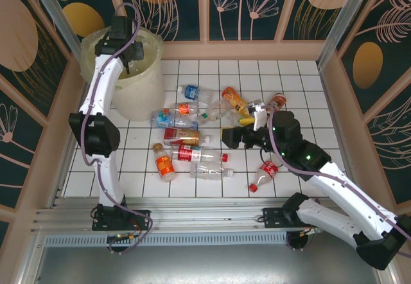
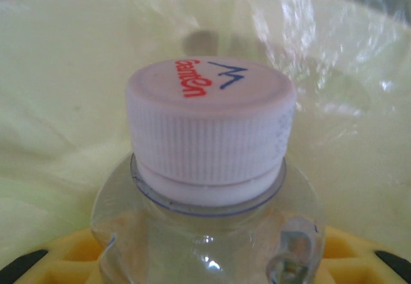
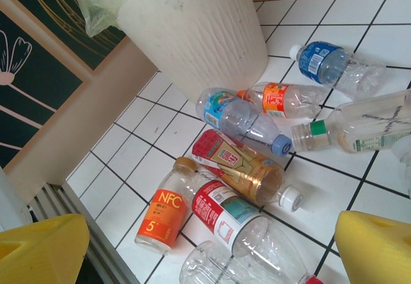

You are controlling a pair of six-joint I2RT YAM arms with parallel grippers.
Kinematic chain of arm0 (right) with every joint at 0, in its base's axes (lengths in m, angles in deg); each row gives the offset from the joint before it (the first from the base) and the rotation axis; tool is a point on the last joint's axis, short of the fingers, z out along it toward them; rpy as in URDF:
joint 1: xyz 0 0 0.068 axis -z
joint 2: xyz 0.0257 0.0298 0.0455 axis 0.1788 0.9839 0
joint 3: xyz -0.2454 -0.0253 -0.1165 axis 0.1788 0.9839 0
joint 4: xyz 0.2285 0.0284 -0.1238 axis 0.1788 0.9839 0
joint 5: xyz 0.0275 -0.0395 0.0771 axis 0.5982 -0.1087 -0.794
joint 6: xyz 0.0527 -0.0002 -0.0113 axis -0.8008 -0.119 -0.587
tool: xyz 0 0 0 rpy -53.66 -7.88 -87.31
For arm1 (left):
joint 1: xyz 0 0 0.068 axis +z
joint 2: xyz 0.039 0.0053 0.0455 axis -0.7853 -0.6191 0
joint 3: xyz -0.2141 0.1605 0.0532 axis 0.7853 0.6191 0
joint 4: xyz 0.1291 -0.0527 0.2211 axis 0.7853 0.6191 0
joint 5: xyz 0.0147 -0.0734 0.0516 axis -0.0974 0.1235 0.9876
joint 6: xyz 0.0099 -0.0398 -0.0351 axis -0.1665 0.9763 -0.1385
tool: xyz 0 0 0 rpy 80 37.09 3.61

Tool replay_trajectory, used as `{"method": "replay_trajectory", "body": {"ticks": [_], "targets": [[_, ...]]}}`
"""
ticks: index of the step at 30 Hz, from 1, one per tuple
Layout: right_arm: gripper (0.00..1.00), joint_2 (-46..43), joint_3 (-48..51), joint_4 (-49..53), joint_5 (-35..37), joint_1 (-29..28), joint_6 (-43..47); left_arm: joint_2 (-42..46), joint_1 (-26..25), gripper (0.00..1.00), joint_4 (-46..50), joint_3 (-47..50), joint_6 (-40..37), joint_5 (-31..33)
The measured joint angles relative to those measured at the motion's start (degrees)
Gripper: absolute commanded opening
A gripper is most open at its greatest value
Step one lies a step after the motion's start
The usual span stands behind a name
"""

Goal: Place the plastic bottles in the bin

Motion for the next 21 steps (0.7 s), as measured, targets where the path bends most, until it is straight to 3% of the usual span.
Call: {"method": "replay_trajectory", "body": {"ticks": [14, 21], "targets": [[0.99, 0.0, 1.5, 0.0, 1.0, 0.0, -1.2, -1.2, 0.2, 0.5, -0.1, 8.8, 1.2, -3.3], [0.99, -0.4, 1.8, 0.0, 1.2, 0.0, -1.5, -1.6, 0.6, 0.59, -0.3, 10.4, 2.3, -4.5]]}}
